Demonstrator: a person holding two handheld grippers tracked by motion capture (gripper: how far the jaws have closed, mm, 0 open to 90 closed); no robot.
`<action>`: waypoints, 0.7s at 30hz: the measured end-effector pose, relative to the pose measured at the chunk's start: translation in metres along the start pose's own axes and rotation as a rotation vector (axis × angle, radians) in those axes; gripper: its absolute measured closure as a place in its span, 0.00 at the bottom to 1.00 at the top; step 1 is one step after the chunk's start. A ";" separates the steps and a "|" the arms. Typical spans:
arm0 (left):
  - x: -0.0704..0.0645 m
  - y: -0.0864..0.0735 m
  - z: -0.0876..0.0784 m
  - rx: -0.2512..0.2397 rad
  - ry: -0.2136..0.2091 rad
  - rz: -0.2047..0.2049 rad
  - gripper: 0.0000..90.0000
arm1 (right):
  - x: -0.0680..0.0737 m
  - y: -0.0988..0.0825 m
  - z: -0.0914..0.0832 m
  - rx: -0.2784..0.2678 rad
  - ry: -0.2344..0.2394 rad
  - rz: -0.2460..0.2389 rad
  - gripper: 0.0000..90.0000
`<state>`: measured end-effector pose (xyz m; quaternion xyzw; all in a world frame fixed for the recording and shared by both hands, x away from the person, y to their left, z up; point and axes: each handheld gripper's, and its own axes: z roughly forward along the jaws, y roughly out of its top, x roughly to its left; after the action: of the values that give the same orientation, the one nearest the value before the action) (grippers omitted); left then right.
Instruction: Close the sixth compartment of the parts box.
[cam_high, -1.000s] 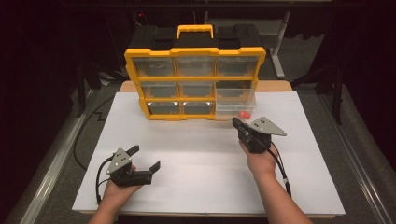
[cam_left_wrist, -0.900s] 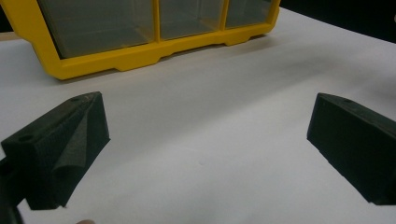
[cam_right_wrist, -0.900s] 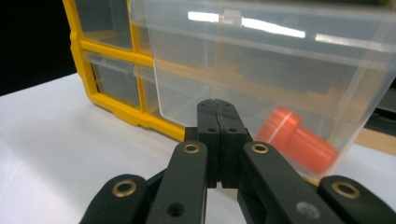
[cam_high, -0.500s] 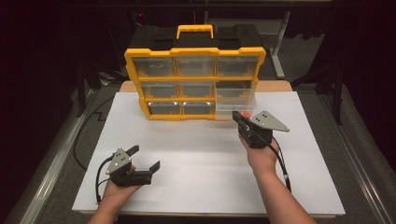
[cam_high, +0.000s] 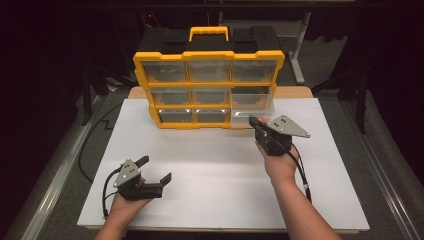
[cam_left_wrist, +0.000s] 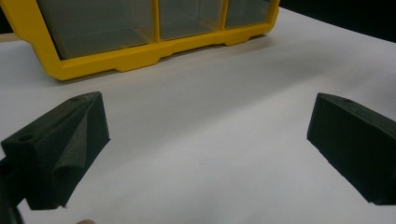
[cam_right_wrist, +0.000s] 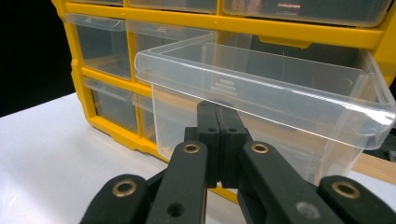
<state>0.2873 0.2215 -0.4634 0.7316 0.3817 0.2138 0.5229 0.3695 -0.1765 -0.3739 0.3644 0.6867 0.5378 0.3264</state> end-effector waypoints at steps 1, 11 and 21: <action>0.000 0.000 0.000 -0.001 0.000 0.000 0.00 | 0.000 0.000 0.000 0.001 -0.002 0.000 1.00; -0.001 0.000 0.000 -0.003 -0.007 0.004 0.00 | -0.002 0.004 0.007 0.008 -0.017 -0.010 1.00; -0.001 0.000 -0.001 -0.002 -0.011 0.002 0.00 | -0.006 0.007 0.014 0.011 -0.032 -0.013 1.00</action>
<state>0.2863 0.2215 -0.4634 0.7326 0.3779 0.2106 0.5255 0.3856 -0.1732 -0.3698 0.3704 0.6867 0.5259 0.3387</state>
